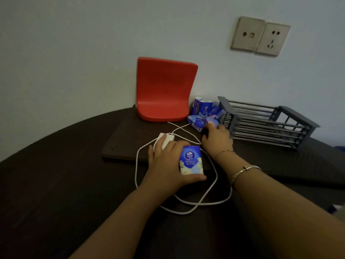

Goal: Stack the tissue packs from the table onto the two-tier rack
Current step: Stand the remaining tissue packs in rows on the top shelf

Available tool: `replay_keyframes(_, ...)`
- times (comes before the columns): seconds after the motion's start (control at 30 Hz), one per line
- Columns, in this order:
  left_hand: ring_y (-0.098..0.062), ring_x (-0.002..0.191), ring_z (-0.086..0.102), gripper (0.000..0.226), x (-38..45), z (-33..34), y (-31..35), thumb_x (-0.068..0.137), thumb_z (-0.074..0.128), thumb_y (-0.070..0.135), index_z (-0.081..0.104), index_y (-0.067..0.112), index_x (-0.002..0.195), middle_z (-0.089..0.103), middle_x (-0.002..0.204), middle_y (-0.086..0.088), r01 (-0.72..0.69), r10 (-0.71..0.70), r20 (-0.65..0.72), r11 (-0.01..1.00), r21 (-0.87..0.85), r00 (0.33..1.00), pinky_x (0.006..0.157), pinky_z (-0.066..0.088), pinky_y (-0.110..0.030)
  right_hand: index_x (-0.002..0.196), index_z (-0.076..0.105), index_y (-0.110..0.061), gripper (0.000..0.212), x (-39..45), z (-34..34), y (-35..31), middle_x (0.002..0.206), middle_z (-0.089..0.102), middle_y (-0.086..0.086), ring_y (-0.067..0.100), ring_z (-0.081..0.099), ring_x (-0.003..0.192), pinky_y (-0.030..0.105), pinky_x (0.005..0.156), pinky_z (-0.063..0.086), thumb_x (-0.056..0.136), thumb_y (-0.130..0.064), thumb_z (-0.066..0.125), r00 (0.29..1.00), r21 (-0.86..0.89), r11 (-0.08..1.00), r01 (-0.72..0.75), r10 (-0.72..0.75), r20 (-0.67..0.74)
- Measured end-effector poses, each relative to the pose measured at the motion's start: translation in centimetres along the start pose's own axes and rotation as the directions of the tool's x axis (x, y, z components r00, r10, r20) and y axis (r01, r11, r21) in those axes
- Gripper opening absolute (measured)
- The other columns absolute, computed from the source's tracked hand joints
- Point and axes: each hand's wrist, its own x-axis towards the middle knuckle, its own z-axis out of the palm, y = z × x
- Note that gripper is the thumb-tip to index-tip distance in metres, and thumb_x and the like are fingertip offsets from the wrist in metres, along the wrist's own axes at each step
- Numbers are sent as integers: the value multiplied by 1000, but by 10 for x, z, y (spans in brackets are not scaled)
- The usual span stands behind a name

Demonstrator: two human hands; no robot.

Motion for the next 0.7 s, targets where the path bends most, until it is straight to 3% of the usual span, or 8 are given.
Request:
replay_keyframes(0.07,-13,144,6,87,-2,1,0,59,70,71,38,36,131,36,141,13,-10,8,-35,998,-54,999,116,13,-51,131,42,-21,42,0,-2,-4,137,36,17,36,36,128,54,105,32,91,-32,54,999,-26,1000,-9,8,-37)
replay_keyframes(0.13,-15,138,25,87,-2,1,-3,52,67,74,42,36,126,43,134,12,-46,28,-122,988,-148,992,112,25,-48,130,39,-20,47,1,-3,-10,137,34,19,40,39,125,54,101,34,90,-39,54,998,-25,1000,-18,16,-68)
replay_keyframes(0.23,-7,110,50,78,-1,0,-5,52,81,57,47,31,118,49,115,13,-69,-28,-249,925,-373,968,94,47,-34,137,32,-27,52,7,-2,-20,146,23,19,44,36,126,54,98,35,91,-48,47,998,-13,1000,-3,3,-59)
replay_keyframes(0.33,-2,99,53,77,0,-3,-6,57,90,32,47,23,121,47,113,7,-71,-106,-340,880,-469,934,78,46,-11,143,23,-39,60,18,-2,-24,156,5,9,43,23,135,57,103,29,90,-56,44,999,-122,992,14,-8,50)
replay_keyframes(0.4,-2,98,53,77,2,-3,-6,57,90,27,48,20,121,47,114,4,-75,-122,-372,877,-474,920,74,42,-4,142,27,-38,59,26,-1,-27,156,7,10,42,20,137,58,104,26,89,-59,44,995,-174,985,-2,19,100)
replay_keyframes(0.57,0,98,52,78,5,-2,-9,57,90,24,48,20,122,46,115,4,-81,-132,-407,881,-467,904,74,39,0,139,32,-31,52,33,2,-35,150,22,12,41,27,133,58,100,30,92,-46,49,995,-198,978,-70,83,57)
replay_keyframes(0.7,7,103,49,79,6,-1,-11,59,89,19,48,15,126,45,119,1,-96,-160,-444,861,-500,881,79,42,-3,138,34,-27,44,27,1,-36,145,28,13,42,38,125,57,94,40,96,-31,46,999,-214,976,-30,32,6)
